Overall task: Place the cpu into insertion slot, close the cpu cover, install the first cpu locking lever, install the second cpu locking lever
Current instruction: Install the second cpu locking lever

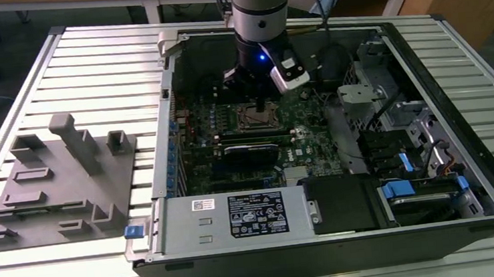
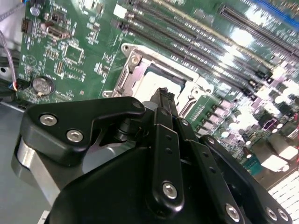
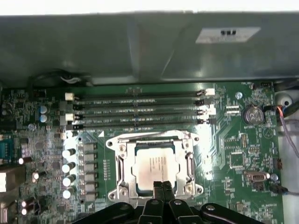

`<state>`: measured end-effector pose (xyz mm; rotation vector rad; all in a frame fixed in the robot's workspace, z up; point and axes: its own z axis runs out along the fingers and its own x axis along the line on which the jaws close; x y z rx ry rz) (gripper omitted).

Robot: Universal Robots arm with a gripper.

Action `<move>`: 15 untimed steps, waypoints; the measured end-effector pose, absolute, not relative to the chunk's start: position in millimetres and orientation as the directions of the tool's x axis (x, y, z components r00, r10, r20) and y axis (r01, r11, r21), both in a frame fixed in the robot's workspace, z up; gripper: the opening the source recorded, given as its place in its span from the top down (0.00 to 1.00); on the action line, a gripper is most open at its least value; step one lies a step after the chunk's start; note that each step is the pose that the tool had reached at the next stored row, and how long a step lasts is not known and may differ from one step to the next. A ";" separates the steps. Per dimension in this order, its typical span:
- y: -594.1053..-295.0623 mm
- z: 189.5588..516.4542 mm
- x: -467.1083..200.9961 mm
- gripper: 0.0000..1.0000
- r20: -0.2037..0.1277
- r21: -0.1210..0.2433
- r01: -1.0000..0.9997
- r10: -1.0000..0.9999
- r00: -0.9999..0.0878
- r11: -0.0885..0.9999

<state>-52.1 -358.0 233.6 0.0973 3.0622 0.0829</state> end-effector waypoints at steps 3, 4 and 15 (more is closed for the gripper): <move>-364.4 233.7 -52.1 0.89 -0.075 0.056 0.061 0.065 -0.995 0.997; -366.5 233.6 -52.1 0.89 -0.075 0.056 0.061 0.065 -0.995 0.997; -381.6 232.7 -53.6 0.89 -0.075 0.056 0.061 0.066 -0.995 0.997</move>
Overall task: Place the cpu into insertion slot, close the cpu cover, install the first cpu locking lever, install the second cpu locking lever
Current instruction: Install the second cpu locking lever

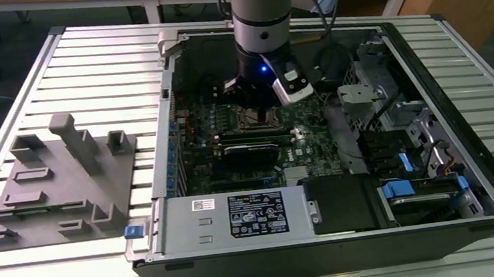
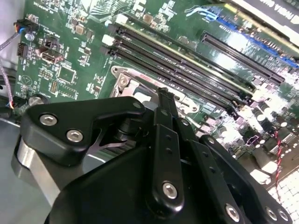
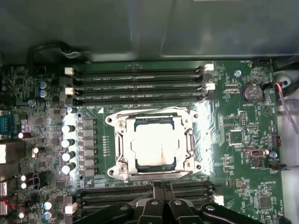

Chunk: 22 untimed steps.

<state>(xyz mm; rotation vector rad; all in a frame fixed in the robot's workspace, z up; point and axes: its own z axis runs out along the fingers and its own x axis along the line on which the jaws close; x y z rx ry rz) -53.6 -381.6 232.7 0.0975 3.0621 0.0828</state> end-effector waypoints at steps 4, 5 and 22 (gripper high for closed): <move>-383.3 230.4 -58.8 0.89 -0.076 0.057 0.061 0.065 -0.995 0.997; -383.8 229.8 -60.3 0.89 -0.076 0.057 0.061 0.065 -0.995 0.996; -392.3 218.1 -80.7 0.89 -0.076 0.057 0.061 0.066 -0.995 0.996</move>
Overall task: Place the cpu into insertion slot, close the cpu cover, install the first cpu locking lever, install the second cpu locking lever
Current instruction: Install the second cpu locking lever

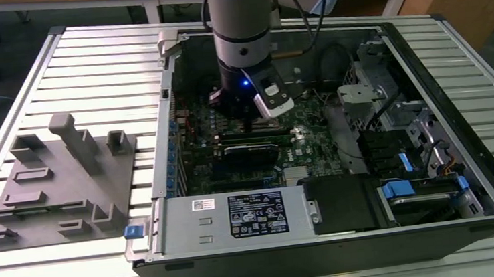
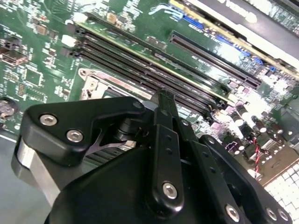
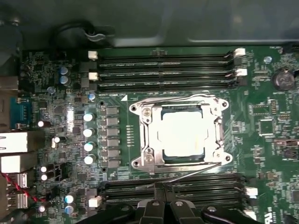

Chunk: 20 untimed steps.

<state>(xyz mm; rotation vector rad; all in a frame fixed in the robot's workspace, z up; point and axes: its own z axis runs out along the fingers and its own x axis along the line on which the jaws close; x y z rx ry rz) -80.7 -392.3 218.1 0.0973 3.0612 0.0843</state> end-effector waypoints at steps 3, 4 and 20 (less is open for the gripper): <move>-392.4 217.5 -81.8 0.89 -0.076 0.057 0.061 0.066 -0.995 0.996; -392.4 217.5 -81.8 0.89 -0.076 0.057 0.061 0.065 -0.995 0.996; -392.4 213.9 -95.4 0.89 -0.080 0.058 0.061 0.065 -0.995 0.996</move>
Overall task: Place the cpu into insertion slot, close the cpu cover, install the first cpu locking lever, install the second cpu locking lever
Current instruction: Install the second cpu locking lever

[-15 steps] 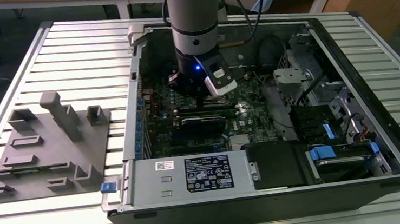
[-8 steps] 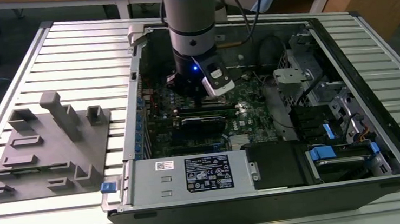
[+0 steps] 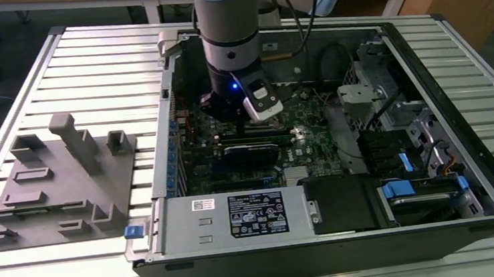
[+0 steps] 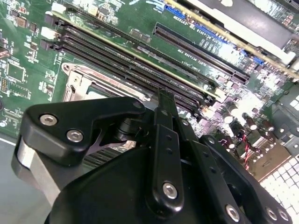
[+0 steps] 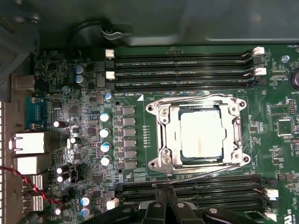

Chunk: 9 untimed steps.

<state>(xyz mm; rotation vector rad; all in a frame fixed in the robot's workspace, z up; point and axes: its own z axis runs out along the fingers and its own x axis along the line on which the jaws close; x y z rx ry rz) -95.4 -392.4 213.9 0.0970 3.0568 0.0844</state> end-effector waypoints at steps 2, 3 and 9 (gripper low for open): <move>-392.2 213.8 -95.5 0.89 -0.080 0.057 0.061 0.065 -0.995 0.996; -391.6 213.6 -95.5 0.89 -0.080 0.058 0.061 0.066 -0.995 0.996; -387.1 213.1 -92.2 0.89 -0.080 0.058 0.061 0.066 -0.995 0.996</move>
